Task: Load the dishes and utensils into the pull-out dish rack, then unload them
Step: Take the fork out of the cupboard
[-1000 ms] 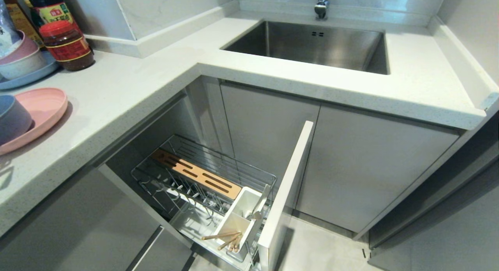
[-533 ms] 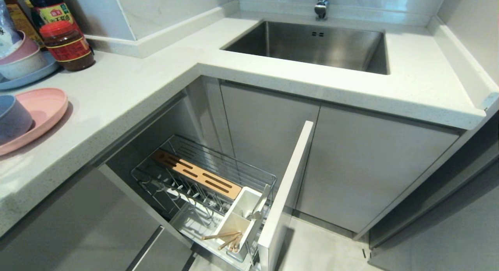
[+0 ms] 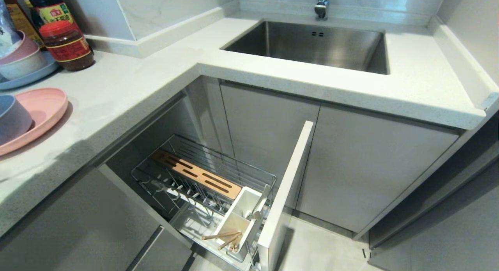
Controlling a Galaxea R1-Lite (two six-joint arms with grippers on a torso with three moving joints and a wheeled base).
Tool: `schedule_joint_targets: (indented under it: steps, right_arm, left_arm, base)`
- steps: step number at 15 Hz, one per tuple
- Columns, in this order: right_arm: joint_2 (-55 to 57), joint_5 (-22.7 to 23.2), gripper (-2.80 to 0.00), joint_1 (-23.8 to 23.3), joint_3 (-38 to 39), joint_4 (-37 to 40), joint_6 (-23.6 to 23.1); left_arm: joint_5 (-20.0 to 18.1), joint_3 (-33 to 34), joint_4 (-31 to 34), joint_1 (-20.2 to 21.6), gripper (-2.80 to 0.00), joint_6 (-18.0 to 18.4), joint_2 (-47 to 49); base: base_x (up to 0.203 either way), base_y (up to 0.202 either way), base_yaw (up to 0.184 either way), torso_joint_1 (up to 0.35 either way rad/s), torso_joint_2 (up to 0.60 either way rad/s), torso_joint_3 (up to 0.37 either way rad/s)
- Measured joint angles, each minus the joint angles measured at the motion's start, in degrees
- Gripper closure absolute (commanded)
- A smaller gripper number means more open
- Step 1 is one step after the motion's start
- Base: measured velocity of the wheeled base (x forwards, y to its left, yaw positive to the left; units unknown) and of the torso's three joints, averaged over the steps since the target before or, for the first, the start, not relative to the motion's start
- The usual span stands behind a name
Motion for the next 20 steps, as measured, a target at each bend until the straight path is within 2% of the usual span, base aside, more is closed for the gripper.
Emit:
schedule_joint_targets:
  steps: [3, 9, 12, 15, 19, 20]
  right_arm:
    - [0.0, 0.0, 0.0, 0.0, 0.0, 0.0, 0.01]
    - [0.0, -0.01, 0.0, 0.0, 0.0, 0.0, 0.01]
    - [0.0, 0.0, 0.0, 0.0, 0.0, 0.0, 0.01]
    - [0.0, 0.0, 0.0, 0.0, 0.0, 0.0, 0.01]
    - [0.0, 0.0, 0.0, 0.0, 0.0, 0.0, 0.0]
    - [0.0, 0.0, 0.0, 0.0, 0.0, 0.0, 0.0]
  left_arm:
    - [-0.12, 1.43, 0.85, -3.82, 0.0, -1.29, 4.22]
    - [-0.11, 1.48, 9.94, -13.82, 0.0, -4.12, 16.98]
    - [-0.09, 1.39, 11.87, -16.15, 0.0, -5.18, 23.93]
    - [-0.15, 1.04, 12.14, -17.32, 0.0, -7.72, 30.51]
    - [-0.17, -1.19, 12.42, -19.12, 0.0, -14.91, 38.58]
    - [-0.3, -1.61, 12.2, -19.49, -2.8, -16.32, 40.67]
  base:
    - [0.0, 0.0, 0.0, 0.0, 0.0, 0.0]
    - [0.0, 0.0, 0.0, 0.0, 0.0, 0.0]
    - [0.0, 0.0, 0.0, 0.0, 0.0, 0.0]
    - [0.0, 0.0, 0.0, 0.0, 0.0, 0.0]
    - [0.0, 0.0, 0.0, 0.0, 0.0, 0.0]
    - [0.0, 0.0, 0.0, 0.0, 0.0, 0.0]
